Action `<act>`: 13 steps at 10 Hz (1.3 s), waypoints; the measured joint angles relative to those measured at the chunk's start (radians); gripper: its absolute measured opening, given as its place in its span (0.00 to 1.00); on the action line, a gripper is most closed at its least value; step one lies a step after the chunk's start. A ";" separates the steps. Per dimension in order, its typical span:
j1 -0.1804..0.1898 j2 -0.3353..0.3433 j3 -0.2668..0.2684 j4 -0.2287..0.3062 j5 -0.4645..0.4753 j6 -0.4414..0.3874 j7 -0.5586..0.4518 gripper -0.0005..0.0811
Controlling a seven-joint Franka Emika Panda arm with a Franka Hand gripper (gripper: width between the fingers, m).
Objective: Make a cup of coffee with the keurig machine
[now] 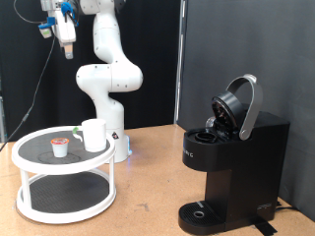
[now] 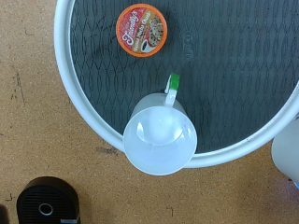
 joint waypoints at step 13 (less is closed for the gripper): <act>-0.040 0.056 -0.043 -0.299 -0.125 0.426 -0.014 0.91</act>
